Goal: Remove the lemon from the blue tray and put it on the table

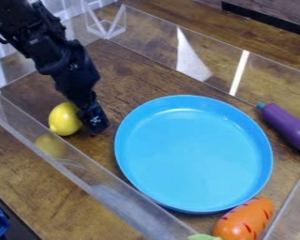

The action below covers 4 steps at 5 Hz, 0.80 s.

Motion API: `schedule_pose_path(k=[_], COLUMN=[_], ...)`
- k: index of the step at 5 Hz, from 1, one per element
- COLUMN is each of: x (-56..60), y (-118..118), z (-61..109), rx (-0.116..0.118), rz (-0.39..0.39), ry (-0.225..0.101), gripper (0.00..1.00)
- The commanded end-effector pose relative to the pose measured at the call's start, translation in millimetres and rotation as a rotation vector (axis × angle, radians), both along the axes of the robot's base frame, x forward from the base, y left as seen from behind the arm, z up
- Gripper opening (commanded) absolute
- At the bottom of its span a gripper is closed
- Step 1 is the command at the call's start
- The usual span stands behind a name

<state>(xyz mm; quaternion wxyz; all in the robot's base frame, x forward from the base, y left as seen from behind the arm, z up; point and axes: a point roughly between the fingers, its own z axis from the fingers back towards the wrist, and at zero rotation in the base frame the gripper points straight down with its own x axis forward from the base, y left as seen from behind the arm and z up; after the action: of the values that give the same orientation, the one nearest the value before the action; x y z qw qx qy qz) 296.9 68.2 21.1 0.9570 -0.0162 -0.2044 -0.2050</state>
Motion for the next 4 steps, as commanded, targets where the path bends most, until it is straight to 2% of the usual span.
schedule_pose_path(k=[1,2,4], x=[11.7,19.0,10.5], y=[3,-2,-12], z=[11.9,23.0,53.3], rx=[0.001,-0.028,-0.105], rz=[0.018,0.037,0.087], ry=[-0.030,-0.039,-0.053], gripper=[0.00,0.00,0.00])
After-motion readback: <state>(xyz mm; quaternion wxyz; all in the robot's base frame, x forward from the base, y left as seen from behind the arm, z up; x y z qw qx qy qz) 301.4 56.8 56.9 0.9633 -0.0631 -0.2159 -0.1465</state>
